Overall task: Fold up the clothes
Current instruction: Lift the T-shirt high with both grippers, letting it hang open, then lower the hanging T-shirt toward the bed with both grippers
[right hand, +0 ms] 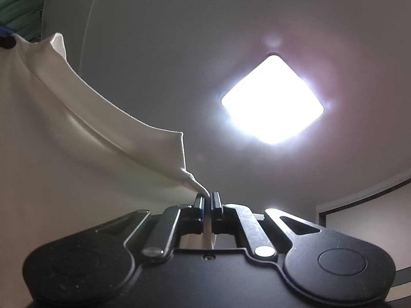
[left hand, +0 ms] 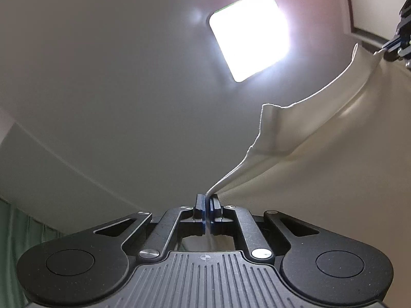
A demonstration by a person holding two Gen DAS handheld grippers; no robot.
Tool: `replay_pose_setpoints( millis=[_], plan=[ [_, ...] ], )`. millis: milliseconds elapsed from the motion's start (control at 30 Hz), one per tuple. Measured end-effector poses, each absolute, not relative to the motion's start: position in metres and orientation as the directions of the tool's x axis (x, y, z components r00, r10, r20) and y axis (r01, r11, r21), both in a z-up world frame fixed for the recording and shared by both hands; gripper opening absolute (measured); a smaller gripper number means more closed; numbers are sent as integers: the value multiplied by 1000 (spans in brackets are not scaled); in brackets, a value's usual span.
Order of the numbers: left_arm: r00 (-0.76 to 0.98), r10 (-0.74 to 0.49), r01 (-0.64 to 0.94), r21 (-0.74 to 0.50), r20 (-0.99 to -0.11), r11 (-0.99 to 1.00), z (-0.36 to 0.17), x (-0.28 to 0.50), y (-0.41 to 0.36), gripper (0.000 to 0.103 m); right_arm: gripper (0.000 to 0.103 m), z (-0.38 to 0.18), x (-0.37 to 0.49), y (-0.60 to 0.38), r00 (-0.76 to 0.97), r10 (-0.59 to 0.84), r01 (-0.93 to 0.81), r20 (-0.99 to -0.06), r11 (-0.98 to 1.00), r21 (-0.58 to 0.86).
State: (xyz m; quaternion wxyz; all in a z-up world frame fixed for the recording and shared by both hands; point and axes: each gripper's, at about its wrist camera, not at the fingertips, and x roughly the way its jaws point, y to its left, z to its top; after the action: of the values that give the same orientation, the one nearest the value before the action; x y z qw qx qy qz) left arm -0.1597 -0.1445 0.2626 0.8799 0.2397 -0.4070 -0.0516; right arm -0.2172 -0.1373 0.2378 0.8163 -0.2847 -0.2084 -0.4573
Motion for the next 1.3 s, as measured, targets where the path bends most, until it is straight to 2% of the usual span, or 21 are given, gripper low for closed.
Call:
replay_pose_setpoints(
  millis=[200, 300, 500, 600, 700, 933, 1133, 1200, 1300],
  plan=[
    [633, -236, -149, 415, 738, 898, 271, -154, -110, 4, 4, 230, -236, -125, 438, -570, 896, 695, 338, -287],
    [623, -221, -170, 406, 750, 898, 276, -140, -110, 4, 4, 235, -231, -130, 435, -549, 898, 714, 327, -295],
    [696, -228, -160, 456, 681, 875, 265, -69, -137, 4, 4, 227, -167, -167, 515, -570, 857, 640, 345, -383],
    [769, -237, -137, 515, 594, 846, 237, -10, -160, 4, 4, 200, -111, -197, 590, -601, 803, 538, 367, -471],
    [846, -253, -83, 584, 469, 807, 192, 56, -185, 4, 4, 153, -47, -231, 658, -632, 728, 410, 394, -561],
    [947, -270, 66, 714, 175, 696, 36, 217, -249, 4, 4, -11, 102, -316, 742, -666, 546, 80, 530, -649],
    [964, -233, 248, 764, -132, 595, -82, 314, -319, 5, 4, -162, 209, -365, 743, -657, 362, -126, 553, -751],
    [958, -202, 285, 761, -204, 583, -111, 342, -326, 5, 4, -201, 235, -377, 734, -643, 282, -221, 585, -761],
    [947, -153, 317, 756, -281, 573, -134, 364, -340, 4, 4, -241, 259, -388, 733, -607, 188, -306, 614, -767]
  ],
)
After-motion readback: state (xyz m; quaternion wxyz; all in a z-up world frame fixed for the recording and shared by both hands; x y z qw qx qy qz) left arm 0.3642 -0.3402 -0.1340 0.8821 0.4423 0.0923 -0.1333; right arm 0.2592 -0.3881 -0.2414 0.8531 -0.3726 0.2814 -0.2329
